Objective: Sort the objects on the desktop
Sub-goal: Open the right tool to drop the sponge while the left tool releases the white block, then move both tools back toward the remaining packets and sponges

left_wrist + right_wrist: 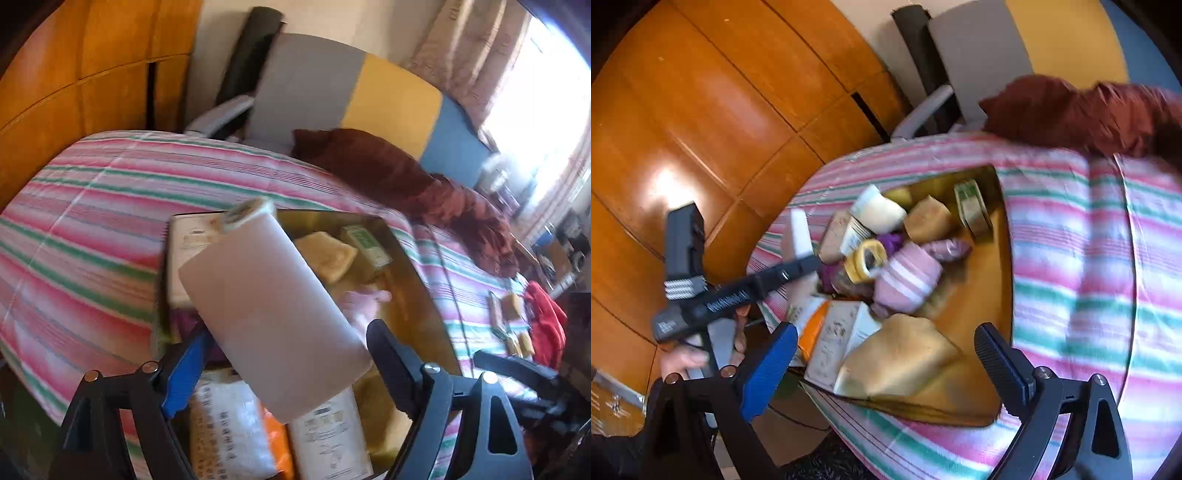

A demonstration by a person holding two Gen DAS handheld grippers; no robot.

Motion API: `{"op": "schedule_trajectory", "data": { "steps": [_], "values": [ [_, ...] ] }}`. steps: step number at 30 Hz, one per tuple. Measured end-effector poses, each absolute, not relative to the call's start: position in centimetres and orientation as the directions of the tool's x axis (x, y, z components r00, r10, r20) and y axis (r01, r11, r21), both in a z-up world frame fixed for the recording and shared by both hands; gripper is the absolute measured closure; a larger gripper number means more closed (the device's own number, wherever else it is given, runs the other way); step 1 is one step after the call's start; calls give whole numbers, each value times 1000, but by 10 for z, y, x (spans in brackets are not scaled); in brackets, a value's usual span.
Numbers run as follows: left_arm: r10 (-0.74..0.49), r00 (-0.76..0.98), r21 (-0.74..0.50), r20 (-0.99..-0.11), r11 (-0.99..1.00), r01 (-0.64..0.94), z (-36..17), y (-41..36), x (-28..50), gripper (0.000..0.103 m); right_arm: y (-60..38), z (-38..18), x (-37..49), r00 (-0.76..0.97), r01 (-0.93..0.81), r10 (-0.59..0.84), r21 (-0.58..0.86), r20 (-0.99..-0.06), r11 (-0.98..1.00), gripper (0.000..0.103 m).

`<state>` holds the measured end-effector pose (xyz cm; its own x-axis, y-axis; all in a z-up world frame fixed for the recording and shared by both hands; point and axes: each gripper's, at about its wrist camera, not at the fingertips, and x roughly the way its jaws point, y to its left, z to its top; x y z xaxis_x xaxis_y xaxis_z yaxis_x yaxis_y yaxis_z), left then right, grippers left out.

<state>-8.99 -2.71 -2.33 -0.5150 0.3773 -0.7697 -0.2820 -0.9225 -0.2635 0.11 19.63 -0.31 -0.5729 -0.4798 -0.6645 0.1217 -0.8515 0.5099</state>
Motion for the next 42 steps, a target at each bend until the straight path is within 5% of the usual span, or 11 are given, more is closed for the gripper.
{"op": "schedule_trajectory", "data": {
  "steps": [8,16,22,31,42],
  "values": [
    [315,-549,-194,-774,-944,-268,-23,-26,-93,11,200,-6,23,-591,89,-451,502,-669,-860,6],
    [186,-698,30,-691,-958,-285,-7,-7,-51,16,207,-10,33,-605,54,-441,519,-662,-853,6],
    [34,-673,160,-739,-961,-224,-30,13,-61,19,212,-4,47,-629,35,-359,437,-690,-899,6],
    [287,-670,-122,-685,-951,-283,0,9,-45,18,267,-14,80,-650,-131,-236,412,-722,-902,6],
    [424,-633,-120,-648,-877,-465,21,77,-25,18,343,-29,119,-635,-356,-118,425,-764,-832,6]
  ]
}}
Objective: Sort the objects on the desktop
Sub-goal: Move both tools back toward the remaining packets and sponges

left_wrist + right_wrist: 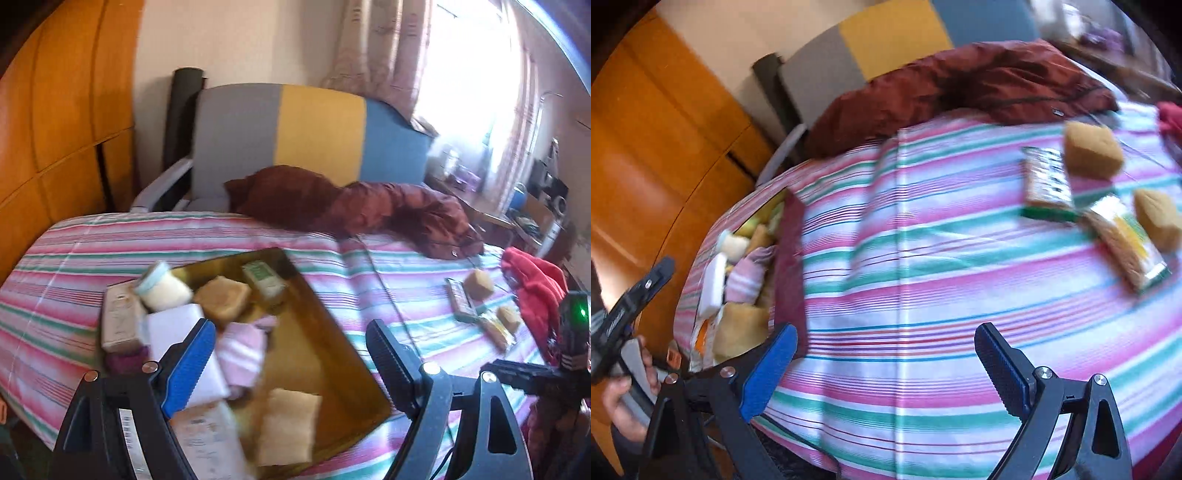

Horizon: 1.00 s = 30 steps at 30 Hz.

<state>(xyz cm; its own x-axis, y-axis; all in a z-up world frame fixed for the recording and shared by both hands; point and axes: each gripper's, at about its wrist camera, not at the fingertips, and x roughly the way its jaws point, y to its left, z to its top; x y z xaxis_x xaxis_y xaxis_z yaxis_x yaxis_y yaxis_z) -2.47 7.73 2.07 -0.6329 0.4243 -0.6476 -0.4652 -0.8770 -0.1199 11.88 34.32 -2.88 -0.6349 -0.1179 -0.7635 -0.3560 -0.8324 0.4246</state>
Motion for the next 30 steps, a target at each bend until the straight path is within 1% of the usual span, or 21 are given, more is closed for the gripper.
{"op": "schedule_trajectory", "data": {
  "steps": [4,9,13,17,23,27,30],
  "values": [
    [445,-599,-100,-665,-849,-520,16,100,-17,18,369,-25,134,-621,-423,-55,393,-782,-817,6],
    [491,-557,-116,-670,-810,-574,17,119,-7,18,389,-22,145,-601,-475,-7,364,-799,-802,6],
    [501,-542,-90,-675,-785,-614,16,134,2,18,395,-24,147,-573,-460,-6,328,-820,-825,7],
    [519,-518,-112,-680,-771,-627,15,143,2,18,398,-25,149,-550,-446,-2,296,-835,-844,8],
    [518,-506,-96,-690,-758,-645,14,156,6,18,405,-21,153,-541,-430,-15,292,-841,-854,8],
    [515,-494,-88,-701,-750,-656,13,165,8,18,417,-21,156,-529,-450,-10,290,-849,-844,8],
    [512,-480,-82,-712,-740,-667,9,174,10,18,428,-17,161,-527,-445,4,272,-850,-853,13]
  ]
}}
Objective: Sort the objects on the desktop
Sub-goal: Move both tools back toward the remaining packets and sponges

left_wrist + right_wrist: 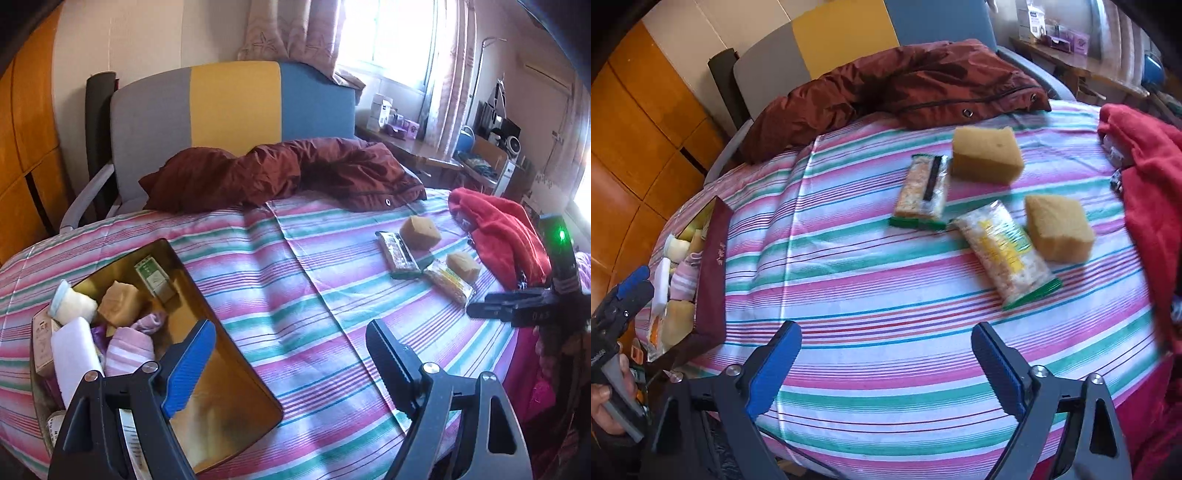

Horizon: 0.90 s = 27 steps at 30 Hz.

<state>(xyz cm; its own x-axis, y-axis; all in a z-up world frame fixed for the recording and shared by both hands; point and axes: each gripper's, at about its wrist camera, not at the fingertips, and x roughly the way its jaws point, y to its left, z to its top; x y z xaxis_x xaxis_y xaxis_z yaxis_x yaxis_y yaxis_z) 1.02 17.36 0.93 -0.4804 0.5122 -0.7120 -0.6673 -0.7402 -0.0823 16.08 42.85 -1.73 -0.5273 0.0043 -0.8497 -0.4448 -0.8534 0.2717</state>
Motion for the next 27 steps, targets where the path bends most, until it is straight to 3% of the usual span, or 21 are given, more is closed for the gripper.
{"op": "schedule_trajectory", "data": {
  "steps": [7,27],
  "values": [
    [521,-457,-82,-720,-719,-690,5,184,16,18,469,-24,160,-503,-454,22,243,-864,-858,27],
    [464,-437,-22,-771,-704,-710,-9,226,17,18,523,-73,128,-477,-460,81,170,-875,-871,29]
  ]
}}
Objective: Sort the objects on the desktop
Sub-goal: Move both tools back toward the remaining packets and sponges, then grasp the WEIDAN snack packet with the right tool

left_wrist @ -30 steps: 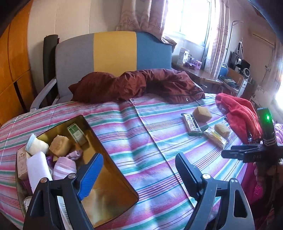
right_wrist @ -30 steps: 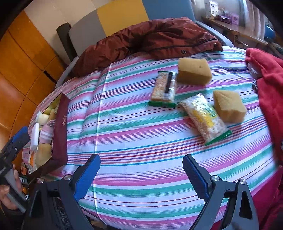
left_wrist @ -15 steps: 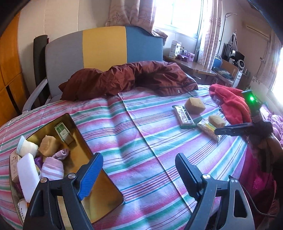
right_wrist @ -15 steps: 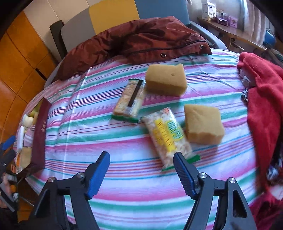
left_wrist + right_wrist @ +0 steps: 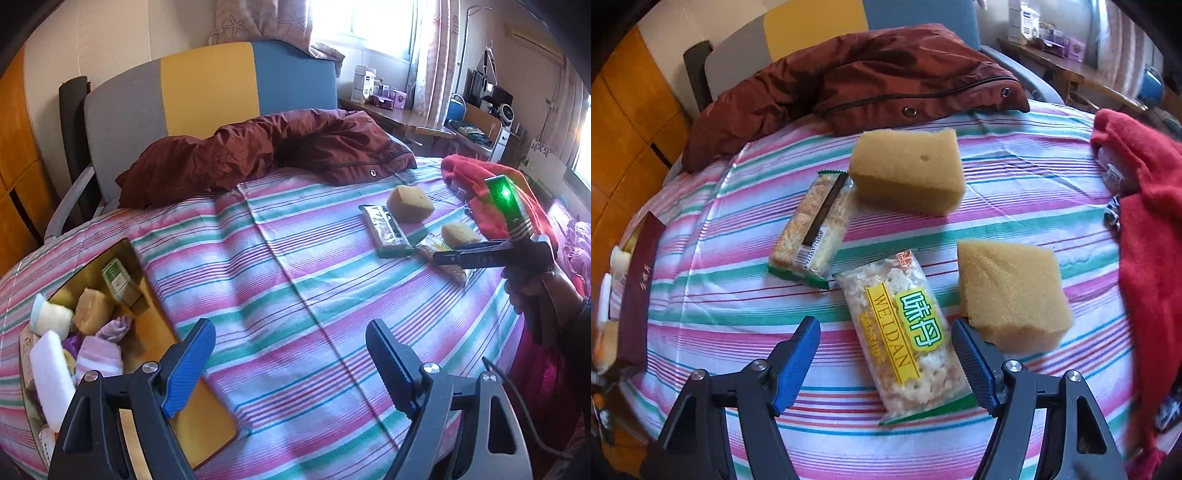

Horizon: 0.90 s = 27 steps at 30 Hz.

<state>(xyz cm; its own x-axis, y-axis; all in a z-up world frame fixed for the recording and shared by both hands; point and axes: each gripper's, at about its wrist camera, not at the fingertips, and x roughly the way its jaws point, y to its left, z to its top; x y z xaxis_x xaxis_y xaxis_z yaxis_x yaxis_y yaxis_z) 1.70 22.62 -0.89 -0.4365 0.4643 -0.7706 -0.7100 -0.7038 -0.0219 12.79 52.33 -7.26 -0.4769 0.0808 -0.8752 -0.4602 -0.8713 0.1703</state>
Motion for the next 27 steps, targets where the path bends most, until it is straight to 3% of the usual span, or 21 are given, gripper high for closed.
{"op": "schedule_trajectory", "data": {
  "steps": [9,16,24,27],
  "values": [
    [428,-445,52,-787,-672,-738,-12,273,17,18,519,-84,116,-429,-416,92,106,-898,-903,29],
    [423,-430,72,-798,-641,-765,-17,301,15,18,523,-81,120,-399,-442,121,75,-909,-894,49],
    [410,-414,89,-813,-614,-785,-27,331,9,18,524,-82,121,-410,-433,100,98,-907,-896,47],
    [404,-405,89,-820,-609,-788,-32,342,6,18,529,-81,120,-432,-435,76,134,-899,-890,40]
  ]
}}
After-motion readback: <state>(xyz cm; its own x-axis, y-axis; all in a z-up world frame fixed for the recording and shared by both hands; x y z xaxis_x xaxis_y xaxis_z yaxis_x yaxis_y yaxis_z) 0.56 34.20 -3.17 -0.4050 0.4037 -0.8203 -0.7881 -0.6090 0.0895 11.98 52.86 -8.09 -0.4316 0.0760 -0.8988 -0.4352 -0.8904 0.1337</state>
